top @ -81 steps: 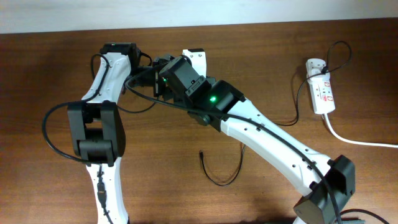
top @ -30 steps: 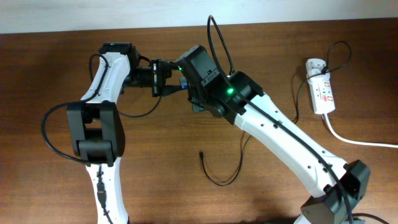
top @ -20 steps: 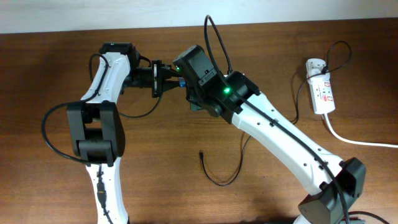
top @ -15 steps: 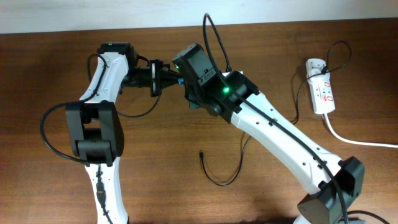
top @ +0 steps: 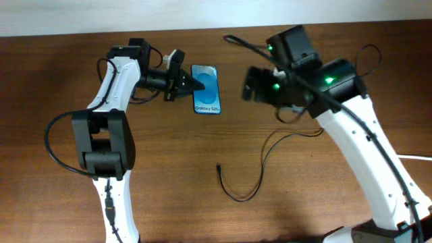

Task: Plug charger to phone and switch on socket

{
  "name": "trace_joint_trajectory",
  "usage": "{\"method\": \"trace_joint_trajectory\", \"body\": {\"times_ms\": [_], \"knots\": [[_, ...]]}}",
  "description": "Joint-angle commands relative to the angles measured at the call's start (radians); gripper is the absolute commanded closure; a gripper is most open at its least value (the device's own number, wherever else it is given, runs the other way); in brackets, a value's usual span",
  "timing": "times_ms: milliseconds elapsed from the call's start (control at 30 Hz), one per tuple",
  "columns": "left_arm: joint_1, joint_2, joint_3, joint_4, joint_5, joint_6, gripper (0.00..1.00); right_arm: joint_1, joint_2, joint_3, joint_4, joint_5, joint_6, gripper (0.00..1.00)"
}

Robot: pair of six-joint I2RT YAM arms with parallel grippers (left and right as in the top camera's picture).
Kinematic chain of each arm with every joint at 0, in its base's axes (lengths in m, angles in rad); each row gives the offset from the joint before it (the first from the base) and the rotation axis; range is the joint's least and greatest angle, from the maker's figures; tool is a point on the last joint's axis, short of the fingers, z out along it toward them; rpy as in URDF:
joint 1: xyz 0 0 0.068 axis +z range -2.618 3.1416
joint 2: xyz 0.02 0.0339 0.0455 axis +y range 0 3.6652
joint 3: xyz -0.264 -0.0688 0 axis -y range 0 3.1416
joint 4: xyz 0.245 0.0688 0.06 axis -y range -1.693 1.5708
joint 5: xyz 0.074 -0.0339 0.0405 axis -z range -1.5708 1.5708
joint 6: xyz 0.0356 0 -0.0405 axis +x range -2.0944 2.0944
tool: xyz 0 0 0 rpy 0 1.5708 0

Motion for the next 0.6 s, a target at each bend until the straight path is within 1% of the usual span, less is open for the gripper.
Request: {"method": "trace_joint_trajectory", "body": {"times_ms": [0,33,100,133,200,267,300,333,367,400,433,467,500,533,567], "knots": [[0.004,-0.081,0.011,0.001,-0.152,0.162,1.0,-0.087,0.005,0.002,-0.104,-0.043,-0.174,0.02],[0.003,-0.164,0.011,0.006,-0.247,0.176,1.0,-0.116,0.005,0.001,-0.131,-0.043,-0.174,0.02],[0.003,-0.369,0.01,0.037,-0.518,0.171,1.0,-0.116,0.006,-0.035,-0.119,-0.045,-0.174,0.02],[0.003,-0.443,0.01,0.065,-0.632,0.167,1.0,-0.108,0.006,-0.062,-0.119,-0.053,-0.174,0.02],[0.004,-0.504,0.01,0.068,-0.801,0.146,1.0,-0.058,0.006,-0.128,-0.089,-0.055,-0.174,0.02],[0.004,-0.509,0.004,0.047,-0.929,-0.024,1.0,0.035,0.006,-0.272,0.023,-0.067,-0.173,0.01],[0.004,-0.509,0.003,0.045,-0.932,-0.025,1.0,0.097,0.006,-0.377,0.122,-0.131,-0.174,0.06],[0.004,-0.509,0.003,0.045,-0.932,-0.025,1.0,0.145,0.006,-0.46,0.208,-0.17,-0.173,0.23],[0.004,-0.509,0.003,0.041,-0.932,-0.025,1.0,0.193,0.006,-0.55,0.301,-0.186,-0.13,0.35],[0.004,-0.509,0.003,0.036,-0.932,-0.025,1.0,0.219,0.006,-0.618,0.373,-0.204,-0.063,0.42],[0.004,-0.509,0.003,0.034,-0.931,-0.025,1.0,0.231,0.006,-0.658,0.425,-0.237,-0.063,0.44],[0.004,-0.509,0.003,0.034,-0.931,-0.025,1.0,0.239,0.006,-0.699,0.477,-0.254,-0.062,0.5],[0.004,-0.509,0.003,0.033,-0.931,-0.025,1.0,0.243,0.01,-0.743,0.528,-0.256,0.007,0.63],[0.004,-0.509,0.003,0.031,-0.931,-0.025,1.0,0.243,0.027,-0.769,0.575,-0.263,0.048,0.65],[0.004,-0.509,0.003,0.029,-0.931,-0.025,1.0,0.243,0.05,-0.771,0.588,-0.277,0.048,0.65]]}}
